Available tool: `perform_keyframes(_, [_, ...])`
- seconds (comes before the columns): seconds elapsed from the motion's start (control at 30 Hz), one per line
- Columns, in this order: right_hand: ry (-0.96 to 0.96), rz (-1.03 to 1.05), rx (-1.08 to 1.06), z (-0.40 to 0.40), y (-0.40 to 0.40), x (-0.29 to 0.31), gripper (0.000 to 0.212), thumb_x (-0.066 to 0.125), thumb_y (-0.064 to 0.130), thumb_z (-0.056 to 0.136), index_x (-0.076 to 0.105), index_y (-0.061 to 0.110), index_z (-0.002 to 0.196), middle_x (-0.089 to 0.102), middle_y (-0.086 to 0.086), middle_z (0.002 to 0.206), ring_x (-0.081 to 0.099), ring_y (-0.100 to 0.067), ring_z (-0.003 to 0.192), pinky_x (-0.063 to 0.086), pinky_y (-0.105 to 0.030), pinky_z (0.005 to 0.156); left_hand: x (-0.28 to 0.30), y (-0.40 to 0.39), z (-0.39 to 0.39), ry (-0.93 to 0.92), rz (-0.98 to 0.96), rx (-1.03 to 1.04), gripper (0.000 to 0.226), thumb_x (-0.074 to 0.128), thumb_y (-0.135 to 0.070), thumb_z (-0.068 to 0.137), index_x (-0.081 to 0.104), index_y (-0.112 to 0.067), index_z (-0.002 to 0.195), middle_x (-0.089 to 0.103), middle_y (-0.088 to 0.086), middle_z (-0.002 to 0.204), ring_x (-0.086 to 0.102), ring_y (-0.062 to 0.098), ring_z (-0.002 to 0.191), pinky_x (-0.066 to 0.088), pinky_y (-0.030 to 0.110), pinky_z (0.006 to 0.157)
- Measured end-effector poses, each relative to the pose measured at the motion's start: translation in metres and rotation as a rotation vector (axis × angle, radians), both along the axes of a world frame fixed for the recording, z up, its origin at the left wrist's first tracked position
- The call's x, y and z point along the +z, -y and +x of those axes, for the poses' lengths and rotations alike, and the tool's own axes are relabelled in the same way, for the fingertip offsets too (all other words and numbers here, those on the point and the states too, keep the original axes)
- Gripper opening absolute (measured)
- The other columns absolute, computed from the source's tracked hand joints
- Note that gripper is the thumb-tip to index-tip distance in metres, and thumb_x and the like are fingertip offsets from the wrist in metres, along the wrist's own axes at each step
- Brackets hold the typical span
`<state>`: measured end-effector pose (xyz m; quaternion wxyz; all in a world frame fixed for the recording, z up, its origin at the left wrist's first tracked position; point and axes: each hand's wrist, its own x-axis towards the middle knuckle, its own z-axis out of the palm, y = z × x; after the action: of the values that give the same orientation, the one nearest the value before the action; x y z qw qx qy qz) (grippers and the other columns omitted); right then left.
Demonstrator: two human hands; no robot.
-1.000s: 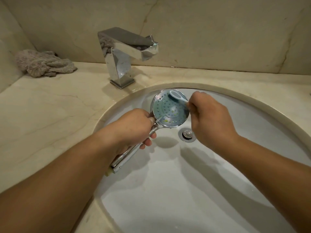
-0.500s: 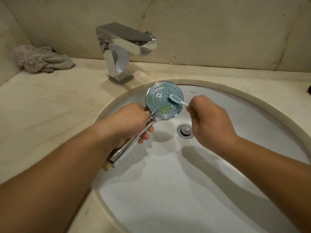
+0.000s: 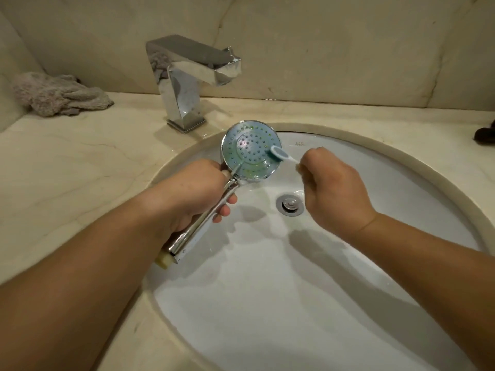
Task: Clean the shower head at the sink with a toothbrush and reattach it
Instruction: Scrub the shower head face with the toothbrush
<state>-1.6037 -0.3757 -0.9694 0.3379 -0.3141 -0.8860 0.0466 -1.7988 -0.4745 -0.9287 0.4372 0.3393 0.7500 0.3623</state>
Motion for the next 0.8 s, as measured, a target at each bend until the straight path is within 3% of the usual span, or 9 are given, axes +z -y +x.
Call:
perform_keyframes(0.1, [0.107,0.052,0.132,0.000,0.012,-0.005,0.007,0.046,0.005,0.081,0.053,0.006,0.081,0.051,-0.009,0.077,0.047,-0.032,0.062,0.044,-0.042,0.045,-0.001,0.001,-0.001,-0.001,-0.003,-0.017,0.027,0.039,-0.017,0.111,0.063,-0.005,0.104,0.068,0.014,0.080,0.058,0.020,0.054,0.048,0.030,0.051])
perform_keyframes(0.2, [0.045,0.009,0.042,0.000,0.005,0.000,0.016,0.038,0.015,0.085,0.052,0.008,0.084,0.051,-0.006,0.078,0.045,-0.030,0.063,0.045,-0.042,0.048,-0.001,0.001,-0.001,0.052,0.009,-0.021,0.026,0.039,-0.013,0.110,0.063,-0.004,0.109,0.067,0.014,0.082,0.058,0.021,0.056,0.048,0.032,0.053])
perform_keyframes(0.33, [0.025,-0.018,0.024,-0.001,0.011,0.004,0.016,0.043,0.024,0.096,0.055,0.014,0.101,0.057,-0.001,0.083,0.050,-0.027,0.069,0.048,-0.039,0.056,0.003,0.001,-0.002,0.199,0.009,-0.034,0.025,0.041,-0.009,0.103,0.062,-0.004,0.116,0.066,0.017,0.084,0.060,0.024,0.060,0.049,0.033,0.055])
perform_keyframes(0.4, [0.016,-0.023,-0.001,-0.003,0.011,0.006,0.016,0.043,0.026,0.100,0.054,0.015,0.096,0.054,0.001,0.079,0.046,-0.025,0.067,0.047,-0.039,0.056,0.005,0.001,-0.001,0.283,0.001,-0.039,0.025,0.043,-0.014,0.101,0.062,-0.001,0.112,0.064,0.017,0.082,0.058,0.025,0.061,0.048,0.035,0.058])
perform_keyframes(0.5, [0.002,-0.089,-0.053,-0.002,0.003,0.005,0.006,0.048,0.014,0.095,0.052,0.013,0.090,0.050,0.002,0.079,0.044,-0.026,0.065,0.047,-0.042,0.056,0.005,0.002,0.000,0.319,0.019,-0.072,0.023,0.048,-0.024,0.106,0.061,-0.007,0.115,0.062,0.014,0.084,0.058,0.022,0.062,0.048,0.035,0.060])
perform_keyframes(0.6, [0.095,-0.033,0.087,-0.003,0.015,-0.003,0.009,0.046,0.007,0.081,0.052,0.011,0.087,0.052,-0.005,0.078,0.047,-0.032,0.062,0.047,-0.043,0.049,0.003,0.002,0.000,0.301,0.044,-0.081,0.022,0.051,-0.028,0.108,0.061,-0.012,0.119,0.061,0.012,0.085,0.057,0.019,0.062,0.050,0.033,0.058])
perform_keyframes(0.8, [0.000,-0.028,0.075,-0.012,0.011,-0.004,0.010,0.042,0.012,0.087,0.051,0.009,0.084,0.051,-0.007,0.076,0.046,-0.032,0.060,0.046,-0.043,0.047,0.003,0.002,0.004,0.289,0.050,-0.072,0.023,0.051,-0.029,0.108,0.062,-0.010,0.114,0.060,0.011,0.084,0.056,0.018,0.060,0.050,0.031,0.056])
